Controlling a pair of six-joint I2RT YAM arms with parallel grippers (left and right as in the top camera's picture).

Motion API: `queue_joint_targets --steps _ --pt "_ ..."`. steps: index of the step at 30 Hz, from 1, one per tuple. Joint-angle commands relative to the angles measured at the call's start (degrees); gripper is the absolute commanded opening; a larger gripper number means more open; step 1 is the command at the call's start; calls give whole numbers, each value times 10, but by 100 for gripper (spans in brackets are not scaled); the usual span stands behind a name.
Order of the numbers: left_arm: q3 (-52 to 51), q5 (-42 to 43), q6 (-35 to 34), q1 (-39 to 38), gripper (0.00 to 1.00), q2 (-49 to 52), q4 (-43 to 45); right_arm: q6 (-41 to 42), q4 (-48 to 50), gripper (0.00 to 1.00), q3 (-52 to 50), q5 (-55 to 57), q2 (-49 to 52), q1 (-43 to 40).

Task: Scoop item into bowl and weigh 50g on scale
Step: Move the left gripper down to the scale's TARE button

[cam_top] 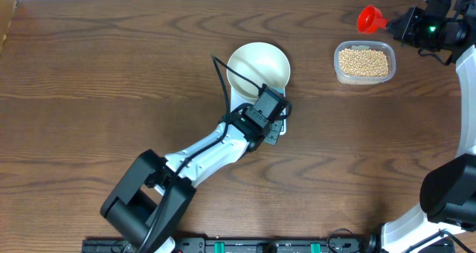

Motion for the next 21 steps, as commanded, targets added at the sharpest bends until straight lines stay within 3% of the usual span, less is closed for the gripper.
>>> queue_joint_targets --steps 1,21 --pt "-2 4 17 0 7 9 7 -13 -1 1 10 -3 -8 -4" --pt "-2 -15 52 16 8 43 37 -17 -2 1 10 7 -8 -4"
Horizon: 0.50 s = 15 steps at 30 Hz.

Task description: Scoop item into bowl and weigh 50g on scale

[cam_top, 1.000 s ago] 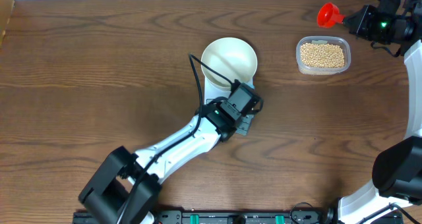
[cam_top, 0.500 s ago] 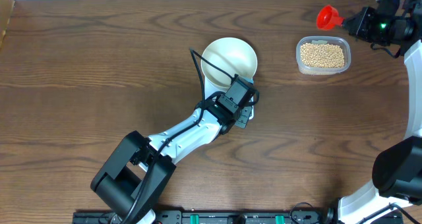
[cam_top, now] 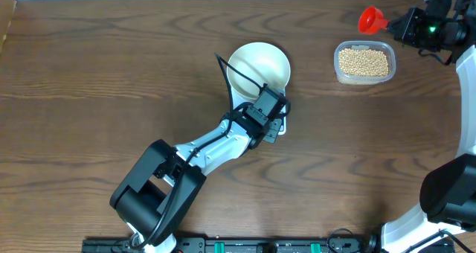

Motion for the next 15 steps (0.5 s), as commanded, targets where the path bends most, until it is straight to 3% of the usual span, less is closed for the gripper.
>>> queue_joint_targets --steps 1,15 --pt "-2 -10 30 4 7 7 5 -12 -1 1 10 -1 -8 -4" --pt "-2 -49 47 4 7 7 -2 -13 -1 1 10 -1 -8 -4"
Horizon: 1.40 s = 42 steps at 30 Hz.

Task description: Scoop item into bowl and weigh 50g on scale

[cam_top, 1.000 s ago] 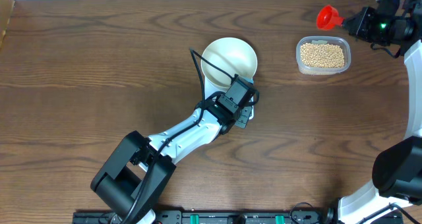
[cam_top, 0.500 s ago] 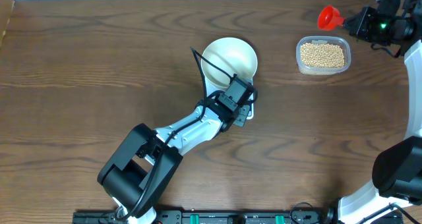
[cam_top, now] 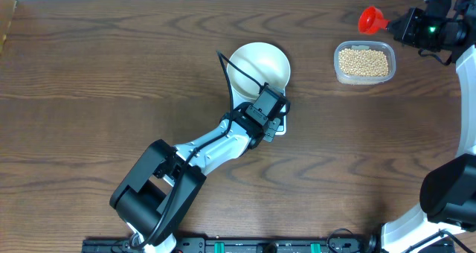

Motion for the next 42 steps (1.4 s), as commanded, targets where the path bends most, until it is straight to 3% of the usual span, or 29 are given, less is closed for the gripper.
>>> queue_joint_targets --steps 1,42 --pt "-2 -15 11 3 7 7 -3 -8 -1 1 10 -1 -8 -4" --pt "-2 13 12 3 7 54 1 -9 -2 1 10 1 -8 -4"
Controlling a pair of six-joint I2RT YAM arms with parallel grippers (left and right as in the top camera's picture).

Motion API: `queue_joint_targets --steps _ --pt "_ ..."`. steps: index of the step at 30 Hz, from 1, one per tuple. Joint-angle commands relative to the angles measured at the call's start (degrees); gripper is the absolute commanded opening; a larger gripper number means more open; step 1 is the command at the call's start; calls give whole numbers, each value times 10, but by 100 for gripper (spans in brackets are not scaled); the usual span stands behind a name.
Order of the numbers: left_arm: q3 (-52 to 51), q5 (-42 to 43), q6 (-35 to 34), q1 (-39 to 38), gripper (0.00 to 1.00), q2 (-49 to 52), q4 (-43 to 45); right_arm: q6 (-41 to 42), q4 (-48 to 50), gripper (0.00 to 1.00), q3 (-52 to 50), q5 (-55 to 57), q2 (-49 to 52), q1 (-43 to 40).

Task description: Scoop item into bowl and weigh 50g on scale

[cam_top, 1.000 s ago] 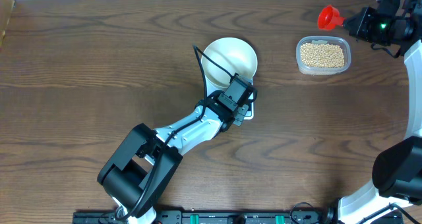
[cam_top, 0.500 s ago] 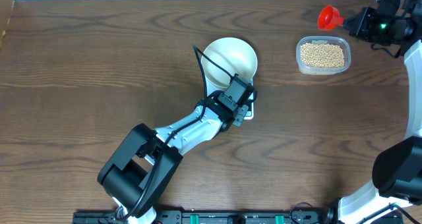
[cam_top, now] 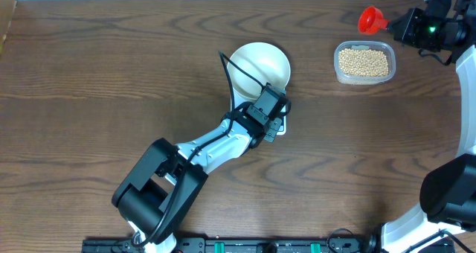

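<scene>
A white bowl (cam_top: 259, 64) sits mid-table on a white scale (cam_top: 282, 129), of which only a corner shows. My left gripper (cam_top: 272, 123) hangs over the scale's near edge, just in front of the bowl; the wrist hides its fingers. A clear tub of yellow beans (cam_top: 364, 62) stands at the back right. Just behind the tub a red scoop (cam_top: 370, 18) is at the tip of my right gripper (cam_top: 393, 24), which looks shut on its handle.
The left arm (cam_top: 208, 150) stretches diagonally from the near left base (cam_top: 156, 197) to the scale. The right arm's body (cam_top: 450, 190) fills the right edge. A black cable (cam_top: 232, 78) arcs over the bowl's left rim.
At the oldest moment my left gripper was over the scale's near edge, and it has stayed there. The arm's lower links then shifted slightly to the right. My right gripper has kept the red scoop behind the bean tub throughout.
</scene>
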Motion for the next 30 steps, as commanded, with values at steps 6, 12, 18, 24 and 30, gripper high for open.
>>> queue_joint_targets --steps 6,12,18,24,30 --pt "-5 -32 6 6 7 43 -14 -12 -2 1 10 1 -8 -4" --pt "-5 -33 6 15 7 43 -43 -12 -2 1 10 1 -8 -4" --pt "-5 -35 6 17 7 43 -49 -12 -2 1 10 1 -8 -4" --pt "-5 2 6 16 7 43 -49 -12 -2 1 10 1 -8 -4" --pt "-5 8 5 16 7 44 -54 -12 -2 1 10 1 -8 -4"
